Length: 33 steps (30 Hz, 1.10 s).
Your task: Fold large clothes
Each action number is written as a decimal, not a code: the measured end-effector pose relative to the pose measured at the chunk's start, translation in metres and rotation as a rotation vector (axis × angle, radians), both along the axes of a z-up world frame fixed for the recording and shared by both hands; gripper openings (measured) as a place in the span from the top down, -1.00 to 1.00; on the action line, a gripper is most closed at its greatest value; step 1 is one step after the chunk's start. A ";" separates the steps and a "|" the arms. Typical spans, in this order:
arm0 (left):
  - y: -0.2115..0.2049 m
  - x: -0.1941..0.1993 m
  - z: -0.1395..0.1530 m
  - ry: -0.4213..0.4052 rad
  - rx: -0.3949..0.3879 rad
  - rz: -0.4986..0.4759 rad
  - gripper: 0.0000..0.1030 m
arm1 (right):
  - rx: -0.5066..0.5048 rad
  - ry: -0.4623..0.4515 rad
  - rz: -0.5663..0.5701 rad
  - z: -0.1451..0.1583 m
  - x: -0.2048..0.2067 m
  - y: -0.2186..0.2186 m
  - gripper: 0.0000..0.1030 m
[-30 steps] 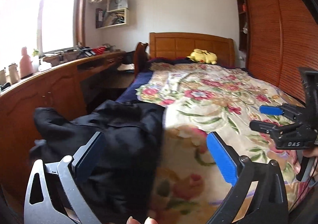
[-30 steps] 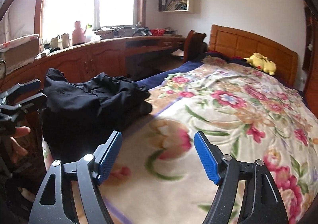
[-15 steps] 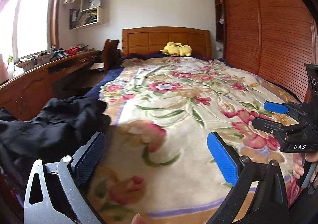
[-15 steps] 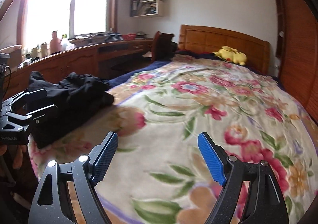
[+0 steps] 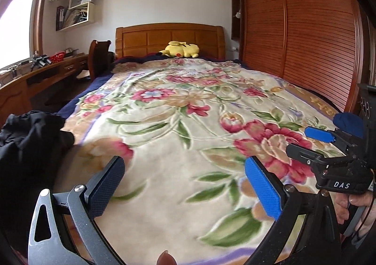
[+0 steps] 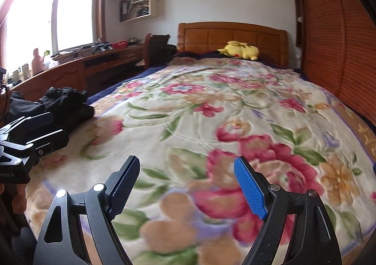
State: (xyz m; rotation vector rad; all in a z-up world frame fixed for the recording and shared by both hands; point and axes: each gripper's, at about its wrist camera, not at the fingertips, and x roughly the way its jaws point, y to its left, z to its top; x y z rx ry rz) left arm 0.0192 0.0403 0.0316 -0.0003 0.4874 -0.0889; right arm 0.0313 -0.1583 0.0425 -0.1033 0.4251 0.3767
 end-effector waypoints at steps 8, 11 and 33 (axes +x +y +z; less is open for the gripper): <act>-0.037 0.016 -0.006 0.001 -0.019 -0.029 -0.99 | 0.003 -0.040 -0.069 -0.006 0.001 -0.017 -0.63; -0.045 0.020 -0.006 -0.002 -0.008 -0.019 -0.99 | 0.001 -0.059 -0.094 -0.007 -0.002 -0.021 -0.63; -0.050 -0.009 0.000 -0.120 0.005 0.004 -0.99 | 0.055 -0.214 -0.170 -0.015 -0.043 -0.033 -0.63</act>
